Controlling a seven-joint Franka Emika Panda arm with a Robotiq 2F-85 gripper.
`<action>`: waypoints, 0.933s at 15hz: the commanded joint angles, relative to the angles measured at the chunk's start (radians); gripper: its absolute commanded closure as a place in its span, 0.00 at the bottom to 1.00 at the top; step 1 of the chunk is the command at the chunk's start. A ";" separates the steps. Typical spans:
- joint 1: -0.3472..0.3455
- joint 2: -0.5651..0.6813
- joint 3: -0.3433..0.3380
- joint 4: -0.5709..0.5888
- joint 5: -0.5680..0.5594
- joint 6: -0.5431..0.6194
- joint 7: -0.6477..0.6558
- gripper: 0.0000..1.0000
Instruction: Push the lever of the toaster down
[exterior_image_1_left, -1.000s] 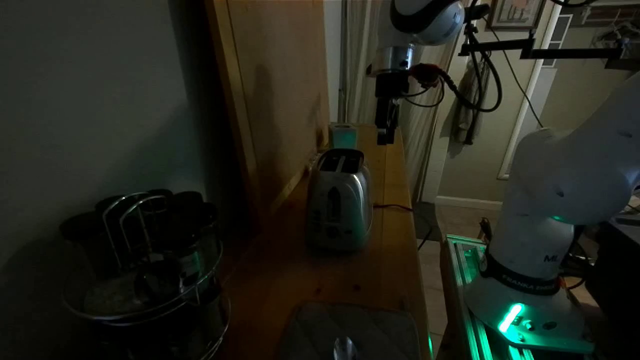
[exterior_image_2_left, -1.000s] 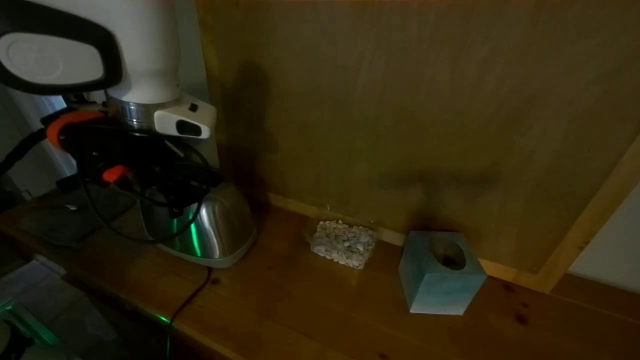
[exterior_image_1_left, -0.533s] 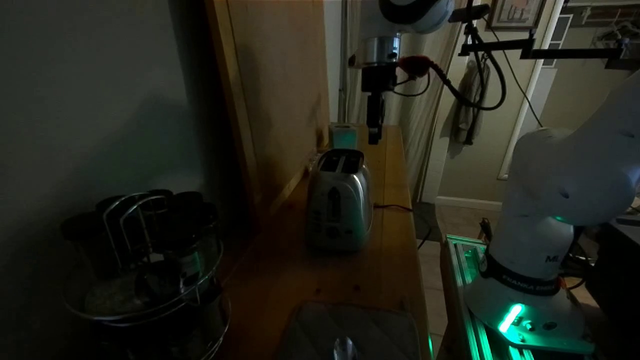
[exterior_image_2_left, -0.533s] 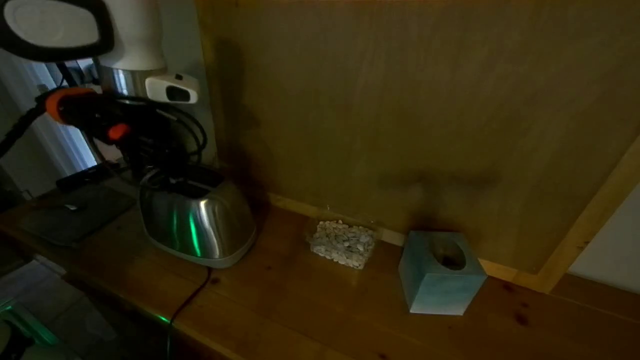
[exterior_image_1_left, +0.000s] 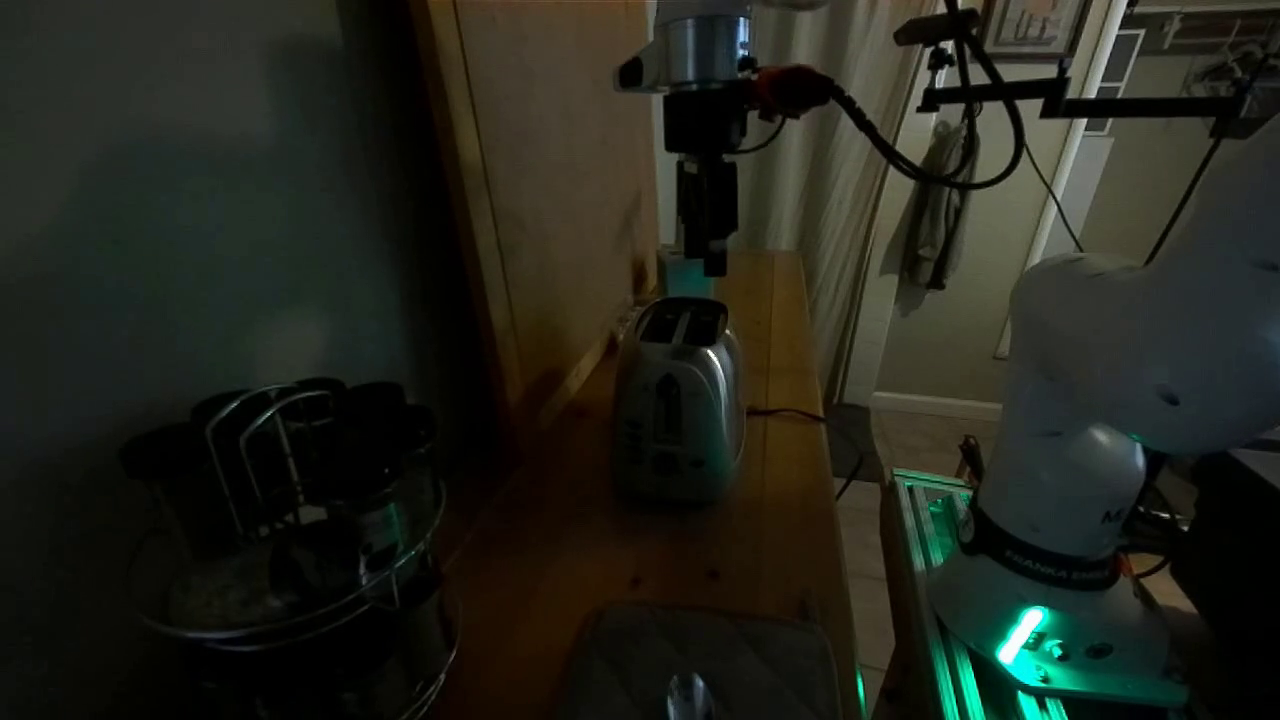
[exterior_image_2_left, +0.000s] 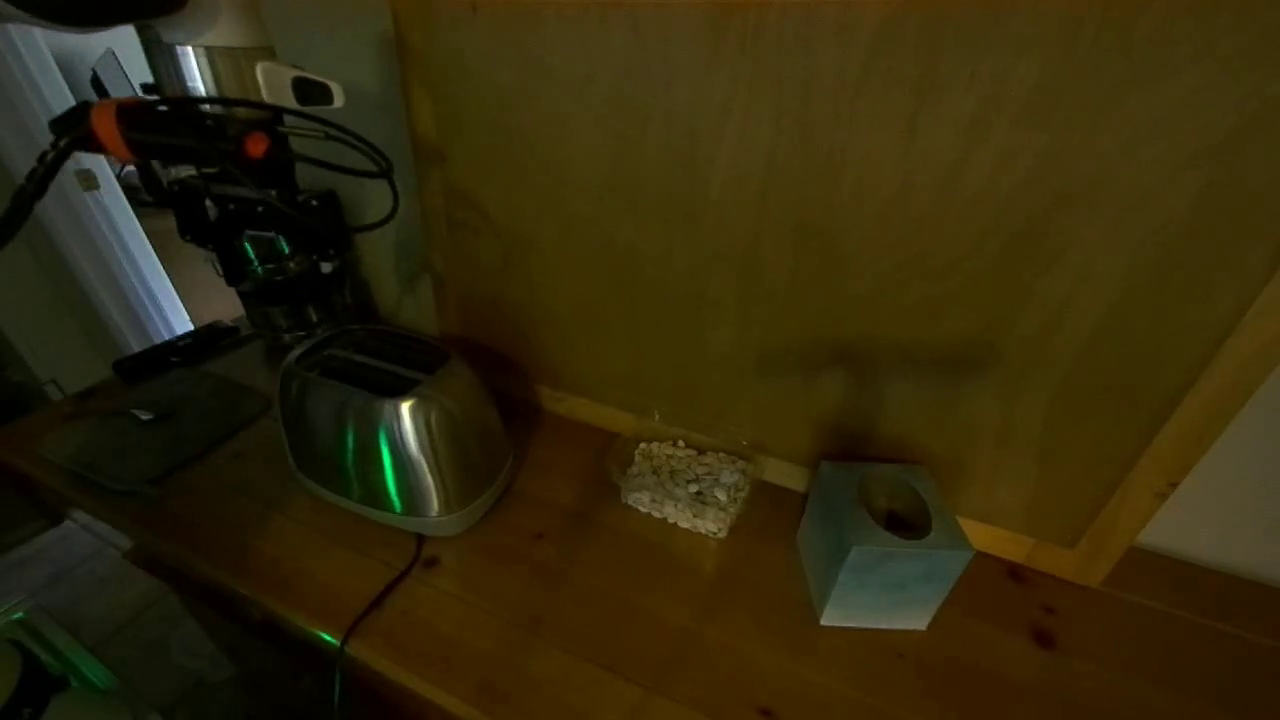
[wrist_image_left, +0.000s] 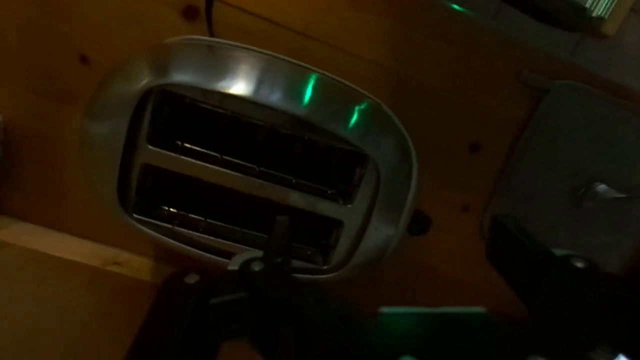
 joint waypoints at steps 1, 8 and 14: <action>0.055 0.067 -0.014 0.036 -0.022 0.010 -0.152 0.00; 0.132 0.099 0.046 0.010 -0.026 0.012 -0.384 0.00; 0.144 0.099 0.085 -0.007 -0.029 0.015 -0.479 0.00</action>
